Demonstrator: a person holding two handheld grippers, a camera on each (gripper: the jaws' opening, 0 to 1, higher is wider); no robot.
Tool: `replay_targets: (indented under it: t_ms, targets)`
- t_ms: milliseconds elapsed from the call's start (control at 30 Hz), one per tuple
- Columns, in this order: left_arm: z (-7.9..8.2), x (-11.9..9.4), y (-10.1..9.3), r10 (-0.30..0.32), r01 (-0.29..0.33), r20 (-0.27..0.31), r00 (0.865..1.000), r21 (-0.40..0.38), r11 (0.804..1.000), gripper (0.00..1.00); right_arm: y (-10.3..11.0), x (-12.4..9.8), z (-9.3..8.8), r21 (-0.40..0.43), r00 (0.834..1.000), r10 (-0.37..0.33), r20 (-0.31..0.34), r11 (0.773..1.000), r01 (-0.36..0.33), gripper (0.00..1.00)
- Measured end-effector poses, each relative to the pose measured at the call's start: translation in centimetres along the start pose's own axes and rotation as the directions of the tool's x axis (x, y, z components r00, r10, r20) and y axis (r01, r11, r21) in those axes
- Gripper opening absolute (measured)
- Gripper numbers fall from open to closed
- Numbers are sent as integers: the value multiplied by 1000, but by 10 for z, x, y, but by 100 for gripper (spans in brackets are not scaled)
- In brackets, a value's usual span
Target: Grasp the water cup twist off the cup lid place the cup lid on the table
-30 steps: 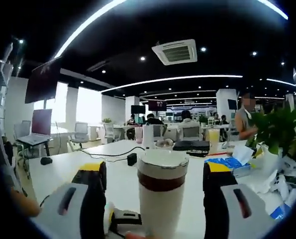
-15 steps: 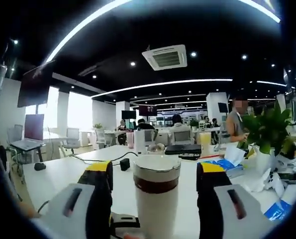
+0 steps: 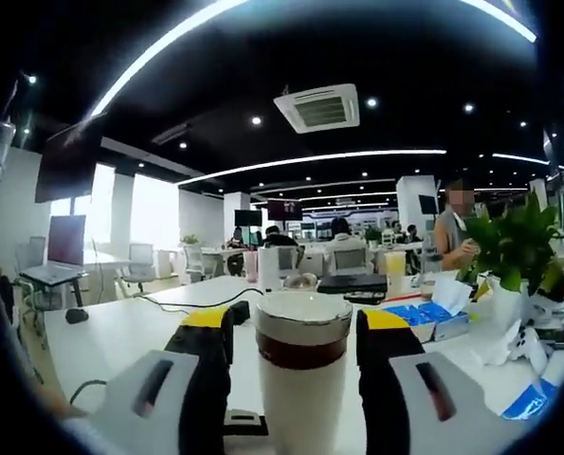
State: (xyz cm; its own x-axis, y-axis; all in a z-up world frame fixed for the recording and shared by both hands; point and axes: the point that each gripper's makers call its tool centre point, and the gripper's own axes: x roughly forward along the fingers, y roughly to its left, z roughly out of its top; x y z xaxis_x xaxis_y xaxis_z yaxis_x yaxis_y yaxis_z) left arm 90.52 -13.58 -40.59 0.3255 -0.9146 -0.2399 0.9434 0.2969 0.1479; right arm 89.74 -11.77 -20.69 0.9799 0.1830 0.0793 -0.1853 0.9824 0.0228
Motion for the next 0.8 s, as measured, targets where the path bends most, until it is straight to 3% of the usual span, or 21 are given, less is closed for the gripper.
replay_targets:
  t_ms: [233,500,800]
  targets:
    - [0,0,0,0,0,0,1000,0,1000,52,-3,4,-1,31,1000,4,0,1000,-4,53]
    - [0,0,0,0,0,-1,1000,-1,1000,52,-4,6,-1,34,1000,30,5,999,-30,44]
    - [0,0,0,0,0,-1,1000,-3,1000,51,-3,5,-2,-23,998,62,-4,998,-62,44]
